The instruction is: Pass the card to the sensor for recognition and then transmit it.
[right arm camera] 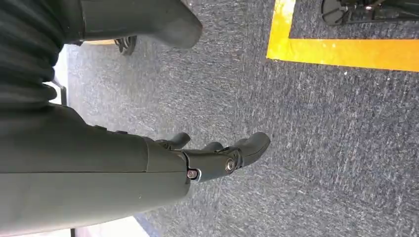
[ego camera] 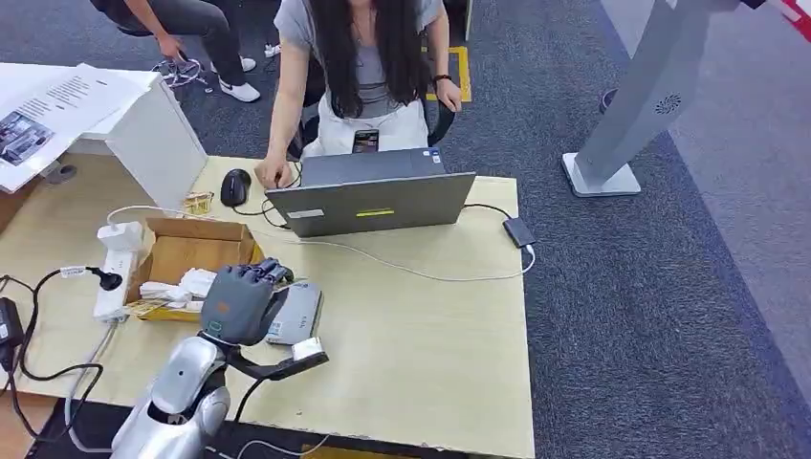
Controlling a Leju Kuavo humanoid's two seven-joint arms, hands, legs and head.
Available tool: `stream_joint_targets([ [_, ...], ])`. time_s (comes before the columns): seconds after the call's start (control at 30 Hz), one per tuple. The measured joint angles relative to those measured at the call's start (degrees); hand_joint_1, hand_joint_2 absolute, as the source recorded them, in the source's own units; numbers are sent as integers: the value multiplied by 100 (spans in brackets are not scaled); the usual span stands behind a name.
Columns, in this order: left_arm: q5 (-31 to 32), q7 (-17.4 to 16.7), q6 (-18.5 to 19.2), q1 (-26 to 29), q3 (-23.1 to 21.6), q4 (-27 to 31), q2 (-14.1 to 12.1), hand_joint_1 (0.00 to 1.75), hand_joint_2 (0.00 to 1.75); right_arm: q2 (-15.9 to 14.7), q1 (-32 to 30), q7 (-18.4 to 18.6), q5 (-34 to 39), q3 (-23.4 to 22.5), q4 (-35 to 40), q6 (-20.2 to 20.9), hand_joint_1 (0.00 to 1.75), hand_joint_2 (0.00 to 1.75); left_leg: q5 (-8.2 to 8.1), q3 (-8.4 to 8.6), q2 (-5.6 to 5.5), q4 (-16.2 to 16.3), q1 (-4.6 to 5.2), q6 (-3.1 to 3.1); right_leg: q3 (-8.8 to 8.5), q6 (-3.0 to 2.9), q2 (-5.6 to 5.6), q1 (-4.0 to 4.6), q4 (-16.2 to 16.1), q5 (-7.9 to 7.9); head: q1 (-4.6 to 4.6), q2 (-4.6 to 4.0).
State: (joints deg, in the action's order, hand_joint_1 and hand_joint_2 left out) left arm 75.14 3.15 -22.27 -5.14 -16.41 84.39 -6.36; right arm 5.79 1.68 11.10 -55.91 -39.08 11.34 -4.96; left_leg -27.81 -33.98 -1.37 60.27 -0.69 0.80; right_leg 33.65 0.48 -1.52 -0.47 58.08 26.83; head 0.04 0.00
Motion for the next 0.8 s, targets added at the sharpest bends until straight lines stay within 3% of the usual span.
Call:
stream_joint_targets([
  [0.17, 4, -42, 86, 1, -22, 2, 2, 175, 175, 0, 0, 0, -20, 0, 0, 2, 0, 175, 0, 0, 0, 0, 1, 0, 0, 0, 0, -1, 0, 0, 0, 0],
  [0.37, 184, -512, 778, -22, -24, -127, 44, 175, 175, 0, 1, 0, -70, -39, 0, 18, 0, 175, 0, 0, 0, 0, 1, 0, 1, 0, 0, -1, -1, 0, 0, 0],
  [0.5, 256, -776, 1025, -83, -22, -402, 52, 175, 175, 0, 1, 13, -116, -107, 0, 20, 0, 175, 0, 0, 0, 0, 0, 0, 1, 0, 0, 0, 0, 0, 0, 0],
  [0.8, 310, -881, 1287, -175, -26, -794, 52, 175, 175, 0, 3, 9, -179, -144, 0, 35, 0, 175, 0, -1, 0, 0, 0, 0, 2, 0, 0, 0, 0, 0, 0, 0],
])
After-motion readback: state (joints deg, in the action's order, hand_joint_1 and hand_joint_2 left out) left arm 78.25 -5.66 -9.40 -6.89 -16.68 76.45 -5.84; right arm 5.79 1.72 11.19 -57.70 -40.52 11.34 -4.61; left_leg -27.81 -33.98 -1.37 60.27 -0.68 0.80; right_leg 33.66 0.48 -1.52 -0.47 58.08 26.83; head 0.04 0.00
